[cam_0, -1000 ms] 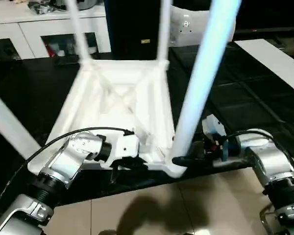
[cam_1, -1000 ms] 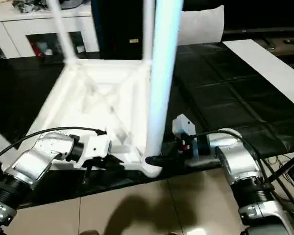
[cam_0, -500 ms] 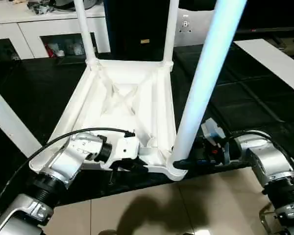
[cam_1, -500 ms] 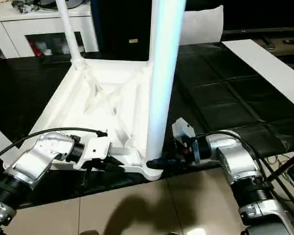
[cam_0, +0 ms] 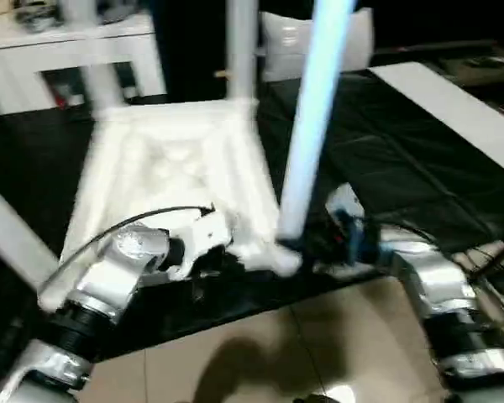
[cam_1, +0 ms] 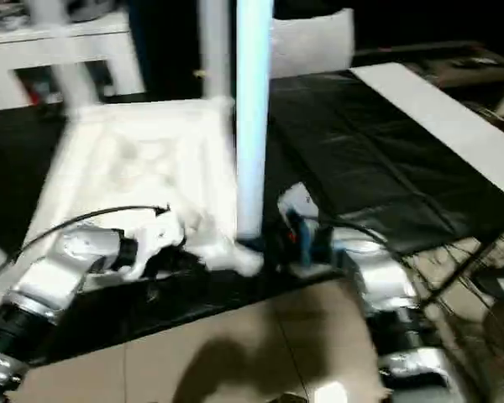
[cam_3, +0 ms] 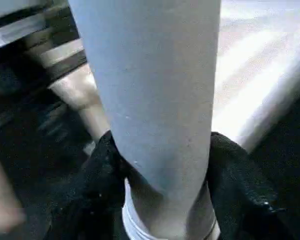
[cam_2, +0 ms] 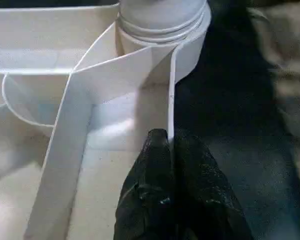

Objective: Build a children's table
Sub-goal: Rotate leg to tighten

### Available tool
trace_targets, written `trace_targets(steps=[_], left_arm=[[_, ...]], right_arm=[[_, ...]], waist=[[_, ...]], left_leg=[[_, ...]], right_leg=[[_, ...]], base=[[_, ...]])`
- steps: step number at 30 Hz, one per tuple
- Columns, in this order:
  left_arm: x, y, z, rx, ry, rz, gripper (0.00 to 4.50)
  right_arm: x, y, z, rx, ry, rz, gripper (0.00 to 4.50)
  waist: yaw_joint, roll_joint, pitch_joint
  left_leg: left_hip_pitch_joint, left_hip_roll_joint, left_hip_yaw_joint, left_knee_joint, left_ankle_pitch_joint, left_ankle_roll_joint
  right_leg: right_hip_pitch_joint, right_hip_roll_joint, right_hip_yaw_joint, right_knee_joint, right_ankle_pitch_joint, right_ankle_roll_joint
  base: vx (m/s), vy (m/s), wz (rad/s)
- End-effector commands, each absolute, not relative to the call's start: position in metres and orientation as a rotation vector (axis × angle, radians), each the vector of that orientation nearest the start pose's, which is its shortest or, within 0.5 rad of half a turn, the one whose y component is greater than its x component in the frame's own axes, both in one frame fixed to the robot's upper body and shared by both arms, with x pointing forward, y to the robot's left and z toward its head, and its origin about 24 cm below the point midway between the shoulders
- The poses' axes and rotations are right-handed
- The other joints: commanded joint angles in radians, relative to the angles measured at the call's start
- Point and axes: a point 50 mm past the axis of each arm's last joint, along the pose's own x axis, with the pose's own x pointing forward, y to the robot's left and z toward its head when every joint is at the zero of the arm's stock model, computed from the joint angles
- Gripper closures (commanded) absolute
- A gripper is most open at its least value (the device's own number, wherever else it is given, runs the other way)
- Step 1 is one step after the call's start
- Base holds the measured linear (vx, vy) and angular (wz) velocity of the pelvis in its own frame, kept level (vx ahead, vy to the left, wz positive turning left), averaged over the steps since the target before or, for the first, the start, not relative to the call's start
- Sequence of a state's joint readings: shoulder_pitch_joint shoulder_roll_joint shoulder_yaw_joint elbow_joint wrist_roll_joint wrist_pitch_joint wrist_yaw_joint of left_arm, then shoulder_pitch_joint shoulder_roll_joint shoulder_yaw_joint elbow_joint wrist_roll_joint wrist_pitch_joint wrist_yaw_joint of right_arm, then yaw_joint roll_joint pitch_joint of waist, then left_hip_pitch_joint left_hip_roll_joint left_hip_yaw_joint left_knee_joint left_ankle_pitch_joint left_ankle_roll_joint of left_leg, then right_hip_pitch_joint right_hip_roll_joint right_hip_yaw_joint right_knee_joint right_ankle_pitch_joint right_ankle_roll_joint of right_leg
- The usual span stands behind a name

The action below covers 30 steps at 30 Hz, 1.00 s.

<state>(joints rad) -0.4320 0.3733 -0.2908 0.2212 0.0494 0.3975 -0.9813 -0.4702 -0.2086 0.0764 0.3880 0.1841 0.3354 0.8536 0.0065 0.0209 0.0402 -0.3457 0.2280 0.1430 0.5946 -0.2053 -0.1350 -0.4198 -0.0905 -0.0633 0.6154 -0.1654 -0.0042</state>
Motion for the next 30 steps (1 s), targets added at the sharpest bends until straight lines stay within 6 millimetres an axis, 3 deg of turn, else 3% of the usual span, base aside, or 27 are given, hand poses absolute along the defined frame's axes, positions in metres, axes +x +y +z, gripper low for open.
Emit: trace_targets(steps=[1, 2, 3, 4, 6, 8, 12, 17, 24, 30], left_arm=[[0.289, 0.086, 0.075, 0.350, 0.326, -1.208, 4.50], [0.290, 0.085, 0.075, 0.344, 0.327, -1.187, 4.50], [0.290, 0.083, 0.075, 0.338, 0.327, -1.166, 4.50], [0.290, 0.083, 0.075, 0.338, 0.327, -1.166, 4.50], [0.295, 0.075, 0.077, 0.325, 0.319, -1.090, 4.50], [0.298, 0.068, 0.081, 0.304, 0.308, -1.048, 4.50], [0.300, 0.065, 0.084, 0.309, 0.306, -1.030, 4.50], [0.300, 0.078, 0.079, 0.379, 0.310, -1.051, 4.50], [0.297, 0.104, 0.073, 0.502, 0.333, -1.180, 4.50], [0.289, 0.117, 0.070, 0.561, 0.318, -1.366, 4.50]], right_arm=[[0.323, -0.103, 0.044, 0.049, 0.394, 0.799, 2.53], [0.325, -0.101, 0.044, 0.053, 0.400, 0.770, 2.53], [0.326, -0.098, 0.044, 0.051, 0.404, 0.746, 2.53], [0.326, -0.098, 0.044, 0.051, 0.404, 0.746, 2.53], [0.330, -0.089, 0.047, 0.026, 0.357, 0.704, 2.53], [0.331, -0.084, 0.049, 0.026, 0.326, 0.694, 1.84], [0.330, -0.086, 0.050, 0.019, 0.302, 0.679, 1.53], [0.324, -0.103, 0.054, -0.011, 0.244, 0.759, 1.08], [0.310, -0.139, 0.067, -0.093, 0.188, 0.985, 0.43], [0.298, -0.152, 0.073, -0.103, 0.249, 1.170, 0.32]], waist=[[0.012, -0.004, -0.056], [0.009, -0.004, -0.058], [0.007, 0.005, -0.060], [0.003, 0.003, -0.060], [0.008, 0.004, -0.064], [0.012, 0.006, -0.063], [0.031, 0.007, -0.064], [0.048, 0.009, -0.063], [0.061, 0.011, -0.061], [0.071, 0.014, -0.063]], left_leg=[[-0.025, -0.025, 0.023, -0.075, -0.152, 0.007], [-0.024, -0.026, 0.022, -0.073, -0.155, 0.008], [-0.022, -0.026, 0.022, -0.072, -0.154, 0.015], [-0.023, -0.025, 0.022, -0.071, -0.154, 0.019], [-0.021, -0.022, 0.026, -0.068, -0.121, 0.035], [-0.018, -0.022, 0.027, -0.068, -0.124, 0.040], [-0.015, -0.019, 0.027, -0.068, -0.112, 0.047], [-0.015, -0.020, 0.028, -0.067, -0.118, 0.061], [-0.013, -0.018, 0.027, -0.068, -0.155, 0.071], [-0.010, -0.017, 0.028, -0.066, -0.140, 0.078]], right_leg=[[0.071, -0.022, 0.022, -0.075, -0.287, -0.186], [0.072, -0.023, 0.021, -0.078, -0.299, -0.183], [0.071, -0.022, 0.022, -0.077, -0.287, -0.187], [0.070, -0.021, 0.023, -0.078, -0.271, -0.191], [0.069, -0.019, 0.023, -0.071, -0.164, -0.226], [0.068, -0.019, 0.023, -0.071, -0.154, -0.234], [0.069, -0.020, 0.025, -0.067, -0.119, -0.241], [0.072, -0.020, 0.026, -0.066, -0.095, -0.236], [0.071, -0.020, 0.026, -0.069, -0.144, -0.225], [0.069, -0.020, 0.026, -0.066, -0.119, -0.242]], base=[[0.000, 0.000, 0.00], [0.000, 0.000, 0.00], [0.000, 0.000, 0.00], [0.000, 0.000, 0.00], [0.000, 0.000, 0.00], [0.000, 0.000, 0.00], [0.000, 0.000, 0.00], [0.000, 0.000, 0.00], [0.000, 0.000, 0.00], [0.000, 0.000, 0.00]])
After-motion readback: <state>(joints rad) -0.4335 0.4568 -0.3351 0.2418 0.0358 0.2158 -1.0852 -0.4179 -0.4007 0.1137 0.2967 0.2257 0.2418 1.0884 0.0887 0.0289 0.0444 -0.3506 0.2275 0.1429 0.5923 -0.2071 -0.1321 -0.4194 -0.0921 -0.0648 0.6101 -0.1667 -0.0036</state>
